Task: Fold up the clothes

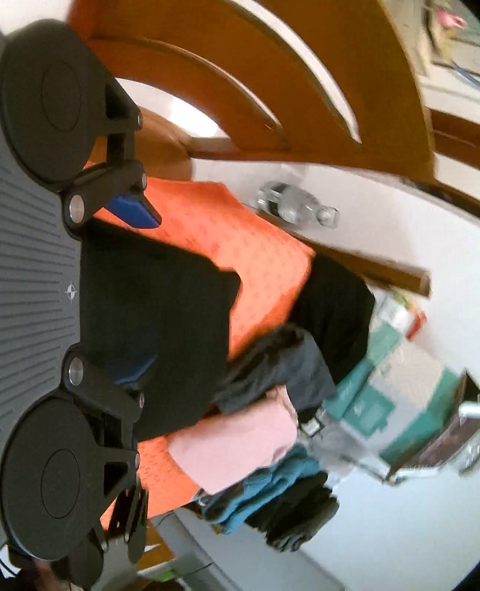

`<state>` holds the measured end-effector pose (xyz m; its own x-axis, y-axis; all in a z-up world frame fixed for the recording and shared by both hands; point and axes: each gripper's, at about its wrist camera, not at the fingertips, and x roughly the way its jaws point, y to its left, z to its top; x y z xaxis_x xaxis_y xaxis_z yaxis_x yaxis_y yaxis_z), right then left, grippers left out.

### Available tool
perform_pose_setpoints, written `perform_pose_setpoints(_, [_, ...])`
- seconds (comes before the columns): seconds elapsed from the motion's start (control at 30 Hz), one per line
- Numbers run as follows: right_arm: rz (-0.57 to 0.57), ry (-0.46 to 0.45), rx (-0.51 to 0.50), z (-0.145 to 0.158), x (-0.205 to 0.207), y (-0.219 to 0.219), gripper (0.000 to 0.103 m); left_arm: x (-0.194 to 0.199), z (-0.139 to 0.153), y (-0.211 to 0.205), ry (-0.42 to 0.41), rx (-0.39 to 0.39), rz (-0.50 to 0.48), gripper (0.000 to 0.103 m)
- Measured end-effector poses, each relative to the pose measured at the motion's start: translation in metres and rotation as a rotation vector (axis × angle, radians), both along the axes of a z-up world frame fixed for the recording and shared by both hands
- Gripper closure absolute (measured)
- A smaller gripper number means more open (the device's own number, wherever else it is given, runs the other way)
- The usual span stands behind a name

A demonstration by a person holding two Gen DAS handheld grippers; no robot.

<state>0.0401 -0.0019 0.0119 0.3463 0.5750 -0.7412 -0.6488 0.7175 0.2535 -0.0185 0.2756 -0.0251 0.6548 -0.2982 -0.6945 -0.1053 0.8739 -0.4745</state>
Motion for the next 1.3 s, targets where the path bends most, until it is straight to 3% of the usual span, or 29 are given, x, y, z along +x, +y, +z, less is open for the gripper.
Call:
perform_pose_setpoints(0.2, [-0.12, 0.069, 0.03, -0.006, -0.001, -0.033, 0.046, -0.01, -0.02, 0.007, 0.072, -0.072, 0.008, 0.027])
perform_pose_setpoints(0.37, [-0.055, 0.058, 0.033, 0.0, -0.008, -0.023, 0.046, -0.017, -0.029, 0.013, 0.086, -0.152, 0.087, 0.028])
perform_pose_setpoints(0.4, [-0.022, 0.053, 0.03, 0.003, -0.008, -0.015, 0.046, -0.018, -0.03, 0.013, 0.085, -0.154, 0.1, 0.037])
perform_pose_setpoints(0.43, [0.013, 0.043, 0.024, 0.004, -0.009, -0.007, 0.045, -0.019, -0.03, 0.013, 0.08, -0.156, 0.109, 0.058])
perform_pose_setpoints(0.53, [0.117, 0.015, 0.005, 0.008, -0.012, 0.019, 0.045, -0.015, -0.028, 0.016, 0.09, -0.217, 0.125, 0.079])
perform_pose_setpoints(0.77, [0.387, -0.091, -0.061, 0.011, -0.035, 0.091, 0.044, -0.003, -0.013, 0.018, 0.13, -0.276, 0.176, 0.081])
perform_pose_setpoints(0.8, [0.414, -0.107, -0.081, 0.008, -0.038, 0.1, 0.04, -0.002, -0.012, 0.018, 0.137, -0.29, 0.19, 0.081])
perform_pose_setpoints(0.9, [0.478, -0.201, -0.169, -0.001, -0.053, 0.123, 0.033, 0.001, -0.01, 0.02, 0.158, -0.335, 0.235, 0.081])
perform_pose_setpoints(1.07, [0.513, -0.387, -0.318, -0.019, -0.073, 0.148, 0.033, 0.003, -0.007, 0.018, 0.185, -0.384, 0.291, 0.081])
perform_pose_setpoints(1.1, [0.512, -0.418, -0.345, -0.024, -0.077, 0.151, 0.037, 0.004, -0.006, 0.018, 0.189, -0.394, 0.301, 0.081])
perform_pose_setpoints(1.13, [0.514, -0.455, -0.372, -0.028, -0.08, 0.153, 0.051, 0.004, -0.007, 0.018, 0.194, -0.4, 0.311, 0.081])
perform_pose_setpoints(1.17, [0.508, -0.479, -0.385, -0.031, -0.081, 0.153, 0.059, 0.004, -0.007, 0.019, 0.196, -0.406, 0.323, 0.081])
perform_pose_setpoints(1.2, [0.501, -0.499, -0.395, -0.032, -0.083, 0.153, 0.062, 0.003, -0.008, 0.02, 0.197, -0.414, 0.336, 0.079])
perform_pose_setpoints(1.27, [0.47, -0.484, -0.37, -0.027, -0.079, 0.149, 0.07, -0.002, -0.007, 0.026, 0.174, -0.452, 0.37, 0.07])
perform_pose_setpoints(1.3, [0.459, -0.478, -0.36, -0.024, -0.078, 0.148, 0.072, -0.006, -0.006, 0.029, 0.16, -0.467, 0.39, 0.055])
